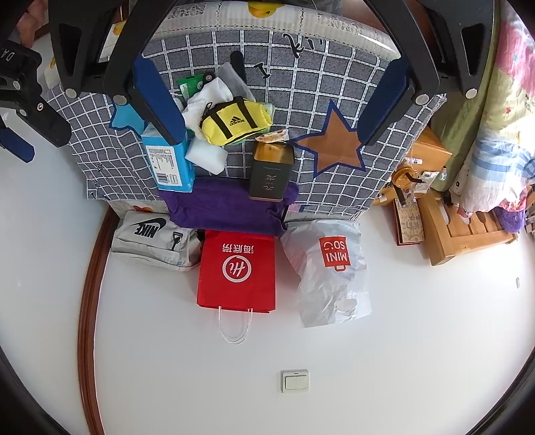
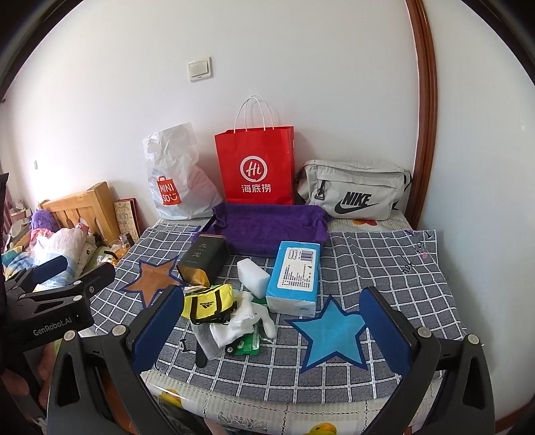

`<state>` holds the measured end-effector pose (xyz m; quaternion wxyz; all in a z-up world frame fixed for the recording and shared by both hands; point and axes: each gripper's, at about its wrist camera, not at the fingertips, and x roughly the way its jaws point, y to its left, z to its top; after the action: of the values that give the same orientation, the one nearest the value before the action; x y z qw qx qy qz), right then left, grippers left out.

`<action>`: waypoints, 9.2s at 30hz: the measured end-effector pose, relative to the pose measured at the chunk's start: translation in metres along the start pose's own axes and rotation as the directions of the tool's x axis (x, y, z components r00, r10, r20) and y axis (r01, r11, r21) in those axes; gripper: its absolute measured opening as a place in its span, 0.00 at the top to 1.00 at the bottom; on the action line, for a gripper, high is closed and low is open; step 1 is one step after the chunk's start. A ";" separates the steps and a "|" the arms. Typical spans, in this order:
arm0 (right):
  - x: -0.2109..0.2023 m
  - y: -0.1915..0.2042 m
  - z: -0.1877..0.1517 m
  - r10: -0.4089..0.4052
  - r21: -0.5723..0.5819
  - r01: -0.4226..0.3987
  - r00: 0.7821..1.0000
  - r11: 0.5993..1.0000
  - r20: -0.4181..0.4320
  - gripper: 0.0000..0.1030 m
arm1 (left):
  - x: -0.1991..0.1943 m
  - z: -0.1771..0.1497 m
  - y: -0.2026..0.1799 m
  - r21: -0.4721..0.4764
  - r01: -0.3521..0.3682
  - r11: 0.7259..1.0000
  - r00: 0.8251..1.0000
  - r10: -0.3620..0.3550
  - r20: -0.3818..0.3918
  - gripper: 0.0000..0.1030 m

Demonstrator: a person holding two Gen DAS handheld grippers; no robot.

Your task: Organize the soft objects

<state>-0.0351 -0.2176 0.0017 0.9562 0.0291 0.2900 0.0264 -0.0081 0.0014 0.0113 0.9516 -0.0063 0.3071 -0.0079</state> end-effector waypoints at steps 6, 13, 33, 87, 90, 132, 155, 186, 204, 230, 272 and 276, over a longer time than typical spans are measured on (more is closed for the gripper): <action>-0.001 0.001 -0.001 0.006 -0.002 -0.006 1.000 1.000 -0.001 0.00 | -0.001 0.000 -0.002 0.006 -0.001 1.000 1.000 0.001 -0.001 0.00; -0.001 0.002 -0.002 0.009 0.001 -0.009 1.000 1.000 0.001 0.00 | -0.001 -0.001 -0.003 0.008 -0.005 1.000 1.000 0.004 0.002 0.00; 0.068 -0.021 -0.022 0.033 0.015 -0.032 0.996 0.999 -0.086 0.00 | 0.093 -0.030 0.006 0.045 -0.058 0.997 0.976 0.066 -0.205 0.00; 0.265 -0.007 0.005 0.054 -0.116 -0.093 0.952 0.989 -0.303 0.00 | 0.289 -0.042 0.045 -0.143 0.163 0.976 0.833 -0.214 -0.510 0.59; 0.283 0.007 0.011 0.065 -0.147 -0.119 0.943 0.982 -0.327 0.02 | 0.288 -0.039 0.057 -0.149 0.149 0.977 0.839 -0.205 -0.504 0.61; 0.168 -0.039 -0.046 0.092 -0.008 -0.100 0.938 0.995 -0.335 0.72 | 0.221 -0.042 0.086 -0.203 0.110 0.973 0.884 -0.189 -0.428 0.61; 0.178 -0.060 -0.044 0.154 0.069 -0.139 0.929 0.988 -0.336 0.72 | 0.208 -0.001 0.063 -0.180 0.098 0.979 0.900 -0.165 -0.404 0.61; 0.348 -0.083 0.117 0.120 0.015 -0.119 0.964 0.993 -0.236 0.72 | 0.385 0.142 -0.005 -0.002 0.052 0.999 0.908 -0.049 -0.416 0.61; 0.451 -0.099 0.112 0.115 -0.011 -0.128 0.922 0.992 -0.369 0.72 | 0.497 0.151 -0.032 -0.033 0.118 0.992 0.852 -0.118 -0.511 0.60; 0.416 -0.101 0.118 0.099 -0.025 -0.114 0.933 0.993 -0.347 0.40 | 0.450 0.153 -0.038 0.002 0.054 0.999 0.864 -0.046 -0.502 0.29; 0.228 0.020 -0.053 0.192 -0.077 -0.243 0.893 0.967 -0.408 0.57 | 0.216 -0.034 0.041 -0.148 0.161 0.976 0.865 -0.212 -0.455 0.30; 0.234 0.021 -0.060 0.190 -0.084 -0.246 0.888 0.966 -0.419 0.68 | 0.218 -0.039 0.023 -0.104 0.199 0.974 0.860 -0.225 -0.459 0.30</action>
<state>0.1252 -0.1781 -0.1763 0.8654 -0.0092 0.4751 0.1589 0.1459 0.0197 -0.1482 0.8422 -0.0632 0.5249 -0.1055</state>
